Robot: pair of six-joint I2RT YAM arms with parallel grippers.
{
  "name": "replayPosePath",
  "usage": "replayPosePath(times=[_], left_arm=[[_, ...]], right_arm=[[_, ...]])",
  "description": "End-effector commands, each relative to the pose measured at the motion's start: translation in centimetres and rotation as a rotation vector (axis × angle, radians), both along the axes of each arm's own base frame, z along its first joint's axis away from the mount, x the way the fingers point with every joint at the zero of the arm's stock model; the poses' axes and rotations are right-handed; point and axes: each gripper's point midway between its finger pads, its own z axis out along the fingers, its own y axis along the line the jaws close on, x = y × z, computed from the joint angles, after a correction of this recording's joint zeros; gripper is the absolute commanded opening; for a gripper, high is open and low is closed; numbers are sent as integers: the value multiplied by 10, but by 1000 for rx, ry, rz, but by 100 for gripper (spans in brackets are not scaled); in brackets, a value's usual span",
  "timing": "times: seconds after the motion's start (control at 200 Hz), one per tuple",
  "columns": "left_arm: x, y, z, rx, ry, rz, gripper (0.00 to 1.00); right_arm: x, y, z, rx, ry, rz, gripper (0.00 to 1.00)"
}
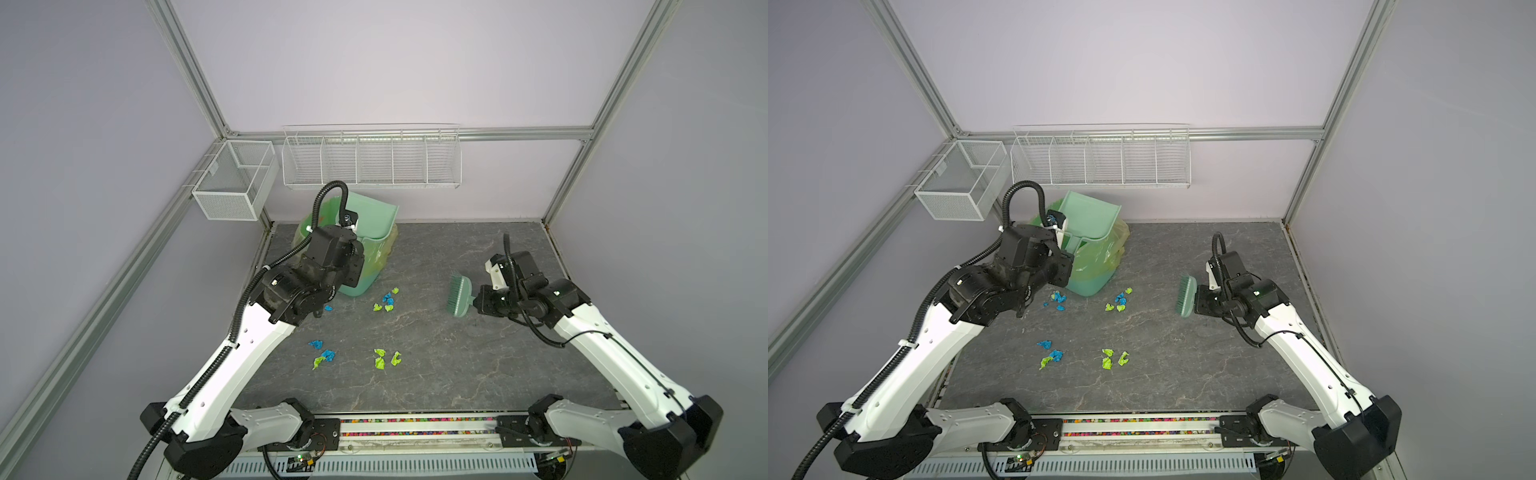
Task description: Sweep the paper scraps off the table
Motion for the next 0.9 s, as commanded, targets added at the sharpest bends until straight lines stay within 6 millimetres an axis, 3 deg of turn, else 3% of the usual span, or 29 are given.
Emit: replayPosePath(times=[0.0, 0.19, 0.46, 0.71, 0.895], left_arm=[[-11, -8, -13, -85, 73, -27, 0], [-12, -8, -22, -76, 90, -31, 0], [-13, -4, -24, -45, 85, -31, 0], [-18, 1, -24, -44, 71, -32, 0], [-21, 3, -29, -39, 84, -33, 0]], right_arm=[[16, 31, 23, 131, -39, 18, 7], [32, 70, 24, 197, 2, 36, 7], [43, 143, 8, 339, 126, 62, 7], [61, 182, -9, 390, 210, 73, 7], [72, 195, -31, 393, 256, 60, 7]])
